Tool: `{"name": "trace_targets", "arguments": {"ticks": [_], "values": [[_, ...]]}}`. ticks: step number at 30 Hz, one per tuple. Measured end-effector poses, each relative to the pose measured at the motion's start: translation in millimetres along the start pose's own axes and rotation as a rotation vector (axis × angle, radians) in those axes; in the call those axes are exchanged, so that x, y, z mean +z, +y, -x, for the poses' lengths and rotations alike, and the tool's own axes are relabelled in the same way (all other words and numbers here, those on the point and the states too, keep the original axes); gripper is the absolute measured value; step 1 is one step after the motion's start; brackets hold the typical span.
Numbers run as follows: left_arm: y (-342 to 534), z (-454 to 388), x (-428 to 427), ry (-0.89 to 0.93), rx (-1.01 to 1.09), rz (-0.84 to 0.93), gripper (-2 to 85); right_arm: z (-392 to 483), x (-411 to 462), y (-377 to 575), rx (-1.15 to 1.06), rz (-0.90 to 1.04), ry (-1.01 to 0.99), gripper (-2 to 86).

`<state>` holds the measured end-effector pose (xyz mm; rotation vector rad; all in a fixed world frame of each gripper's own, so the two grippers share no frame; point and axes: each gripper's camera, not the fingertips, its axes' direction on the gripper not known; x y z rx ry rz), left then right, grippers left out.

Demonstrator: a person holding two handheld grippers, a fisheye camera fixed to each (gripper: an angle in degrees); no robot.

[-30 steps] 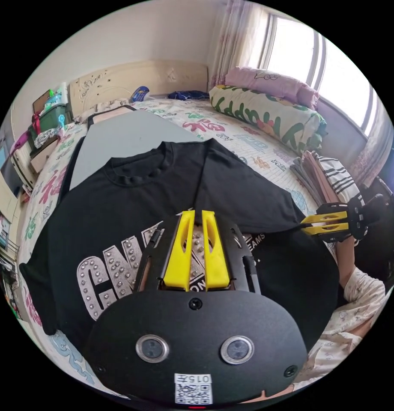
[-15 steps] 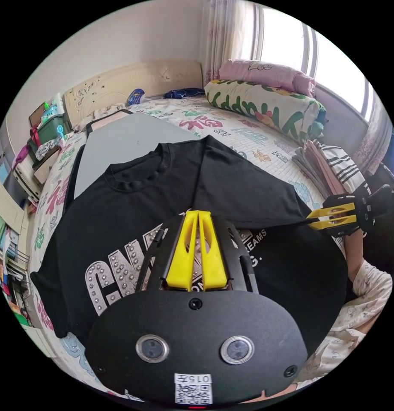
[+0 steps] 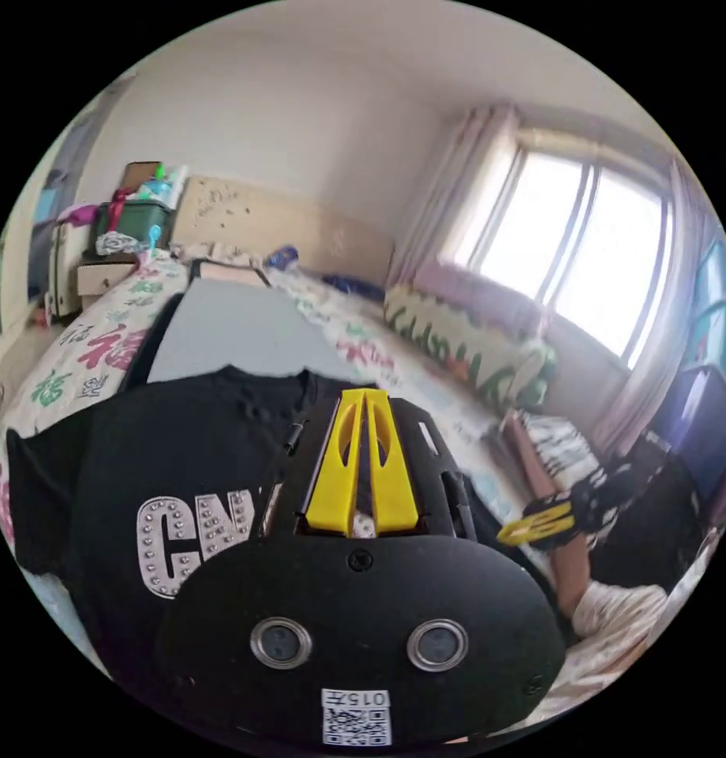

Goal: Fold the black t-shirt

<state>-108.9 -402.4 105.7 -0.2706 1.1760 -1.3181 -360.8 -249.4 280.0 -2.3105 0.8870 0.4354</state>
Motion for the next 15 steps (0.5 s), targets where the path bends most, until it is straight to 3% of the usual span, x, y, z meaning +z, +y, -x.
{"name": "trace_targets", "arguments": {"ticks": [2, 6, 11, 15], "values": [[-30, 18, -42, -0.062, -0.04, -0.062, 0.4, 4, -11, 30, 0.055, -0.068, 0.032, -1.0], [-60, 73, -106, -0.265, -0.087, 0.012, 5.5, 6, 1, 65, 0.194, -0.062, 0.076, -1.0], [-51, 192, -215, -0.502, -0.3, 0.014, 9.3, 26, 39, 90, 0.291, 0.022, -0.072, -1.0], [-45, 255, -227, -0.501, -0.435, 0.136, 12.7, 61, 73, 61, 0.274, 0.051, -0.077, -1.0]]}}
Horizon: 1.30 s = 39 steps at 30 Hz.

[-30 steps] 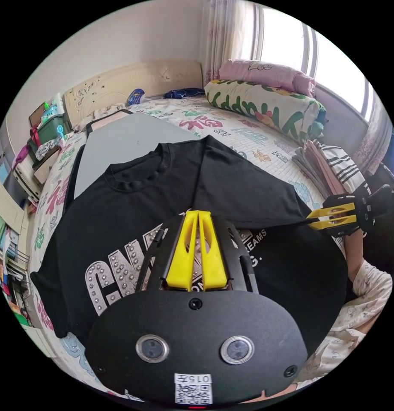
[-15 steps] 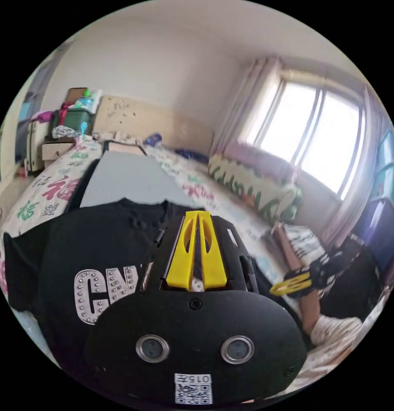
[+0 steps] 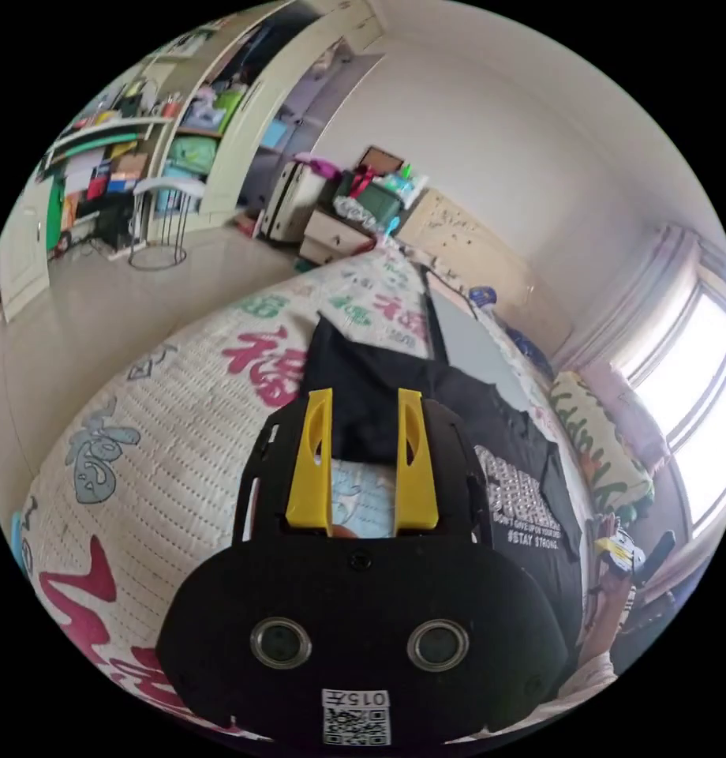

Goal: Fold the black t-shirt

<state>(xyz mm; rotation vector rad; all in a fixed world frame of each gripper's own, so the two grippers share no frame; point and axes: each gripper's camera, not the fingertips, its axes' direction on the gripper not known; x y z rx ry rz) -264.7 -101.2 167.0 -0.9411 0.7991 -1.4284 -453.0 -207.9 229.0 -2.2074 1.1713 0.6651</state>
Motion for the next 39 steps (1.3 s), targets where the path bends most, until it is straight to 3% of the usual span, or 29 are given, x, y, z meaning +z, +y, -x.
{"name": "trace_targets", "arguments": {"ticks": [3, 6, 8, 14, 20, 26, 30, 33, 36, 39], "values": [[-15, 10, 6, 0.025, 0.014, 0.049, 14.0, 44, 46, -30, -0.021, -0.009, -0.057, -1.0], [-28, 15, -1, 0.165, 0.063, 0.063, 10.1, 96, 120, -60, -0.074, 0.012, -0.057, -1.0], [-37, 30, -7, 0.244, 0.025, 0.07, 5.4, 140, 193, -81, -0.129, 0.04, -0.019, -0.9], [-51, 44, -30, 0.303, -0.008, 0.058, 2.4, 218, 377, -150, -0.139, 0.068, -0.057, 0.4], [-52, 59, -47, 0.384, -0.03, 0.046, 4.3, 228, 548, -179, 0.026, 0.229, -0.081, 8.5], [-41, 63, -58, 0.404, -0.017, 0.047, 6.3, 217, 627, -132, 0.082, 0.321, 0.065, 8.9], [-26, 64, -70, 0.398, 0.017, 0.024, 6.7, 204, 607, -98, 0.075, 0.31, 0.068, 3.7], [-9, 63, -78, 0.405, 0.074, 0.007, 5.7, 169, 536, -67, 0.106, 0.2, 0.03, 1.3], [10, 49, -88, 0.433, 0.211, -0.027, 1.3, 116, 431, -19, 0.158, 0.069, -0.011, 0.9], [39, 8, -91, 0.426, 0.499, 0.006, 0.0, 65, 324, 52, 0.146, -0.014, 0.021, 0.8]]}}
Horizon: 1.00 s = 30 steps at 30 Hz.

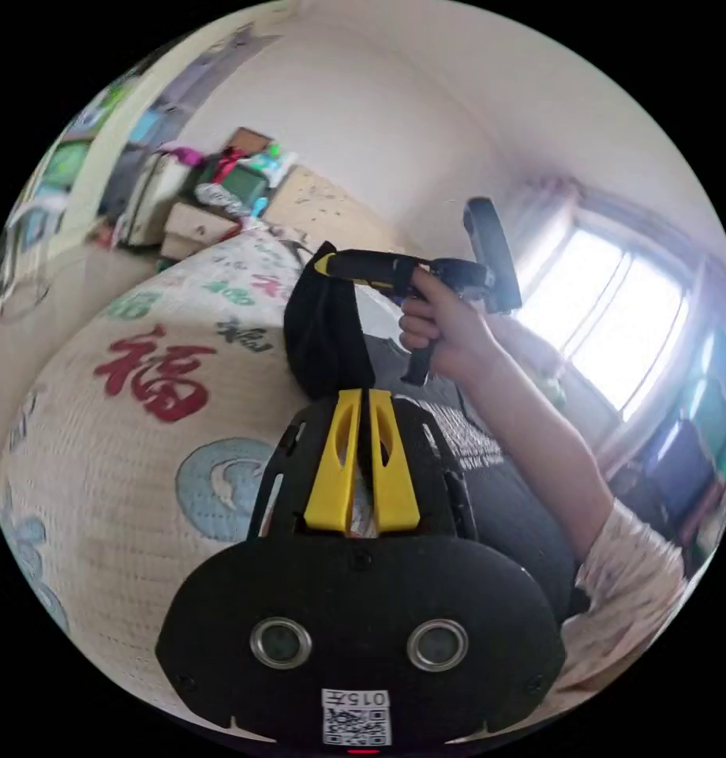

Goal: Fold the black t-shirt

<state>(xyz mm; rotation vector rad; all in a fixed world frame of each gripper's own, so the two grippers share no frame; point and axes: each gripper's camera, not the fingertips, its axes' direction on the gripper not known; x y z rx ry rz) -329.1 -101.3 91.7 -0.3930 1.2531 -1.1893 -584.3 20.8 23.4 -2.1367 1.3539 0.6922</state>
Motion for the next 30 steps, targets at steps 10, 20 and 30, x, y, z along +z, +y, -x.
{"name": "trace_targets", "arguments": {"ticks": [10, 20, 30], "values": [[92, -114, 47, -0.109, 0.611, 0.199, 0.5, -184, -189, 280, 0.124, -0.006, 0.029, 1.0], [134, -168, 106, -0.096, 0.891, 0.395, 7.5, -246, -223, 326, 0.194, 0.095, 0.027, 5.7], [155, -118, 107, -0.074, 0.629, 0.313, 7.1, -236, -255, 361, 0.087, 0.156, 0.057, 5.1]]}}
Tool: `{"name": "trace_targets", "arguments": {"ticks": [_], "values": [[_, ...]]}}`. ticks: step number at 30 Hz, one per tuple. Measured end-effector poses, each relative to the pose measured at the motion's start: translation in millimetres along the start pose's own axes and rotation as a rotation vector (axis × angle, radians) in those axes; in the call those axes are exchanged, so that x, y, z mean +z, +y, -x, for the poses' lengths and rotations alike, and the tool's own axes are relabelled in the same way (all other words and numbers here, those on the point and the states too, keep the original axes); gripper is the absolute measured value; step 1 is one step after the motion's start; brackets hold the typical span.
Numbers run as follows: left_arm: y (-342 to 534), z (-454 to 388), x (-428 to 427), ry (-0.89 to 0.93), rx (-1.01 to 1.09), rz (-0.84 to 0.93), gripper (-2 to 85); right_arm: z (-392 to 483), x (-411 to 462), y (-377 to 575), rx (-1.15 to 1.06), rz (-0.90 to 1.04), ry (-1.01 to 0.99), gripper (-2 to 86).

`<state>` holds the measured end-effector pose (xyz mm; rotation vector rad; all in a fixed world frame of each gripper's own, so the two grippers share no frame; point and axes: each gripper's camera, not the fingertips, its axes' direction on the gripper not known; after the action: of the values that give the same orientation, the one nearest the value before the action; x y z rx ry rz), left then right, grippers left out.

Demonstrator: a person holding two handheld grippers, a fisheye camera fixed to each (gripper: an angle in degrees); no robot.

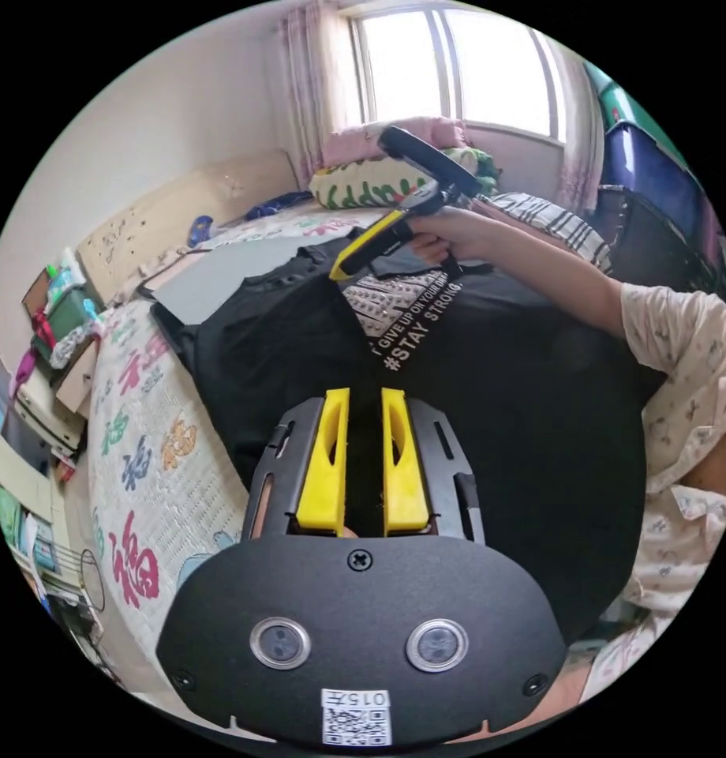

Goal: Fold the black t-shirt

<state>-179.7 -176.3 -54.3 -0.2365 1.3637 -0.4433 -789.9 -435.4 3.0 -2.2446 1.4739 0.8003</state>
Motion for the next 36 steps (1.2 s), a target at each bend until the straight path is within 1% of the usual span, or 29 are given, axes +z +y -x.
{"name": "trace_targets", "arguments": {"ticks": [2, 4, 7, 12, 15, 20, 23, 27, 30, 36], "values": [[2, 1, 7, 0.045, -0.023, -0.014, 7.3, 0, -3, 5, 0.001, 0.011, -0.001, 5.1], [5, -2, 20, 0.062, -0.009, 0.021, 7.3, 0, -4, 9, 0.002, 0.016, 0.012, 5.2], [9, -9, 36, 0.029, 0.009, 0.075, 7.8, 3, -5, 15, 0.003, 0.02, 0.025, 5.2], [21, -10, 46, -0.001, 0.012, 0.071, 7.9, 17, -10, 19, -0.015, 0.022, 0.024, 5.0], [30, -9, 50, 0.005, 0.023, 0.057, 6.2, 30, -11, 20, -0.029, 0.03, 0.045, 4.7], [50, -14, 37, -0.053, 0.093, -0.024, 1.4, 50, -18, 27, -0.057, 0.003, 0.122, 0.6], [57, -15, 36, -0.072, 0.101, -0.04, 0.7, 52, -20, 29, -0.07, 0.007, 0.064, 0.3], [62, -9, 49, -0.058, 0.107, 0.0, 0.7, 63, -15, 27, -0.101, 0.032, -0.038, 2.2], [65, -6, 58, -0.057, 0.116, 0.028, 1.0, 77, -2, 22, -0.126, 0.07, -0.02, 6.2], [69, -2, 70, -0.067, 0.134, 0.047, 1.4, 92, 11, 16, -0.16, 0.076, -0.025, 4.3]]}}
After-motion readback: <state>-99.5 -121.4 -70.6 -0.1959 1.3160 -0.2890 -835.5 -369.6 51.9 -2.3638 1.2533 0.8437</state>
